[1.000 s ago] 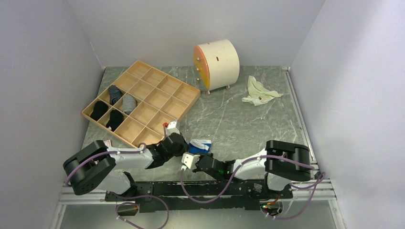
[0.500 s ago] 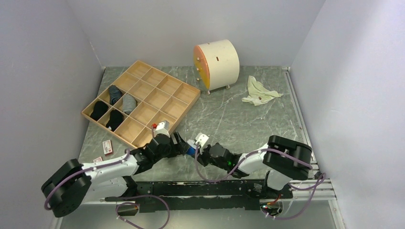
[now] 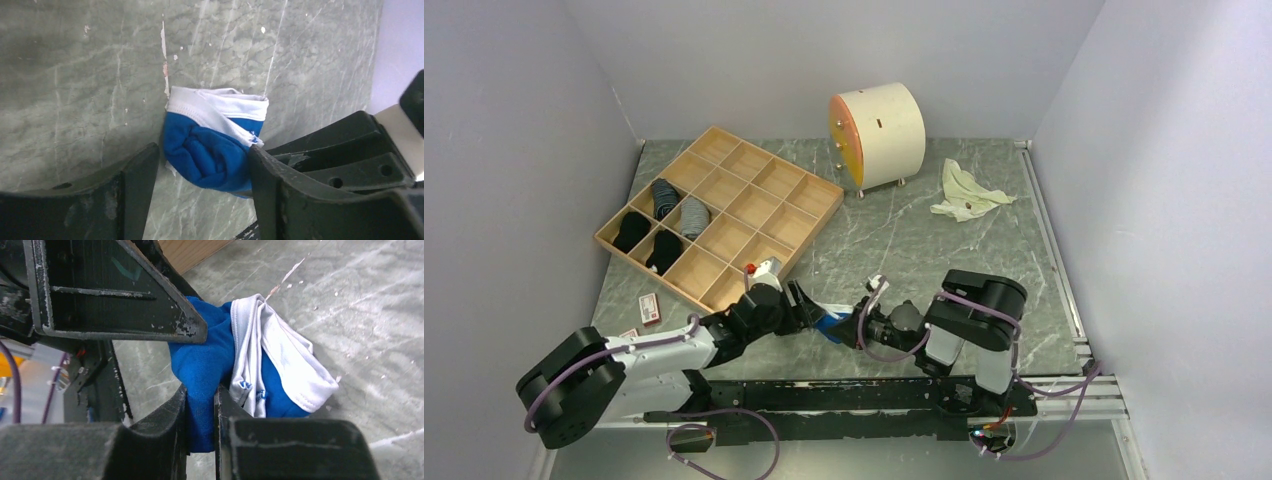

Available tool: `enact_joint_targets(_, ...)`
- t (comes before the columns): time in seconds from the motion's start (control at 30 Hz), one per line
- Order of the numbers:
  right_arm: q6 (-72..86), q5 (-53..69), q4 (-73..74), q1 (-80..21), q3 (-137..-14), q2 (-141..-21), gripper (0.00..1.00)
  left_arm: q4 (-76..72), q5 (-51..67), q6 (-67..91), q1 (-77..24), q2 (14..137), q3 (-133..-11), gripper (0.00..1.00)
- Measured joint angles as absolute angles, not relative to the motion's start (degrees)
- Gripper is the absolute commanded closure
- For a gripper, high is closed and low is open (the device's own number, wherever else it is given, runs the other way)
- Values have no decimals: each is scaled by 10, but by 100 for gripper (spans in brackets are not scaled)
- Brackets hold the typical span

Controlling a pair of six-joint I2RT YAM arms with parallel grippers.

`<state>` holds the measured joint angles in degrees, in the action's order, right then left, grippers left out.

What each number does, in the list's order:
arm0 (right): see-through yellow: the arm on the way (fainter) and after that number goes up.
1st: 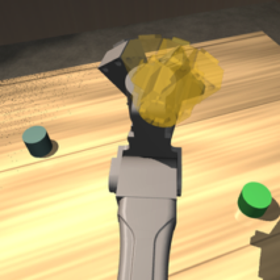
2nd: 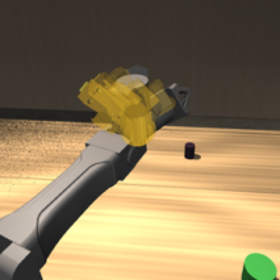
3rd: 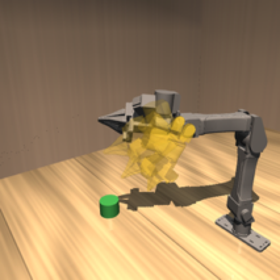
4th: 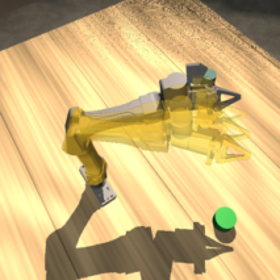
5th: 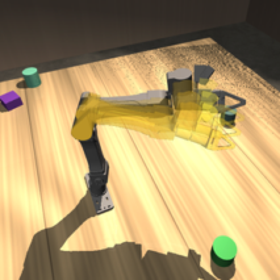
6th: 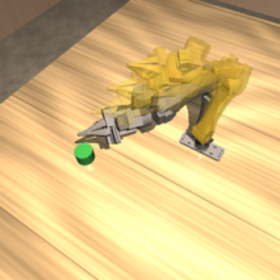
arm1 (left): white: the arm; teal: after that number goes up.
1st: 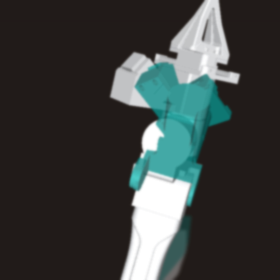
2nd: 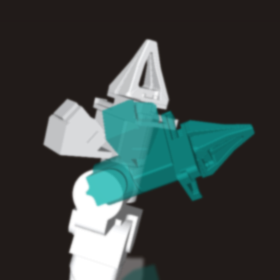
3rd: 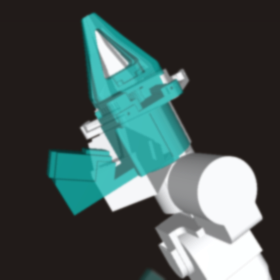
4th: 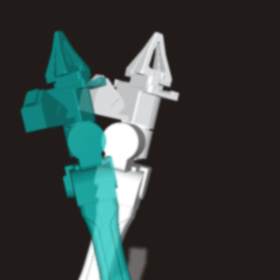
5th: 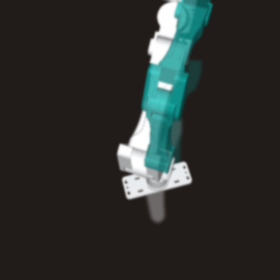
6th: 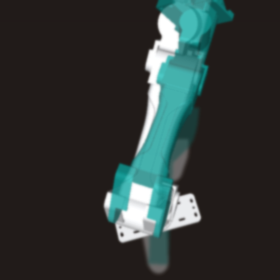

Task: Roll the underwear
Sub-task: Roll the underwear to the center of the board.

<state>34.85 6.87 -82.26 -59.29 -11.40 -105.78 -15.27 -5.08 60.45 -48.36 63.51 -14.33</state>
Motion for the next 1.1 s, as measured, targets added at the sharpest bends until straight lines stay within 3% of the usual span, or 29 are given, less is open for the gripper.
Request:
enact_joint_targets(0.27, 396, 82, -889, -590, -97, -1097, 62, -182, -46, 622, -486, 657, -144, 76)
enact_joint_targets(0.4, 382, 92, -862, -590, -100, -1076, 48, -187, -44, 621, -486, 693, -161, 86)
enact_joint_targets(0.6, 304, 101, -631, -595, -137, -939, 37, -179, -44, 618, -486, 704, -171, 91)
enact_joint_targets(0.73, 226, 76, -404, -602, -203, -845, 34, -163, -45, 615, -486, 706, -180, 92)
enact_joint_targets(0.87, 160, 36, -266, -614, -253, -794, 31, -146, -46, 609, -486, 706, -190, 92)
enact_joint_targets(1.1, 67, -39, -135, -661, -302, -771, 44, -129, -48, 607, -486, 706, -198, 93)
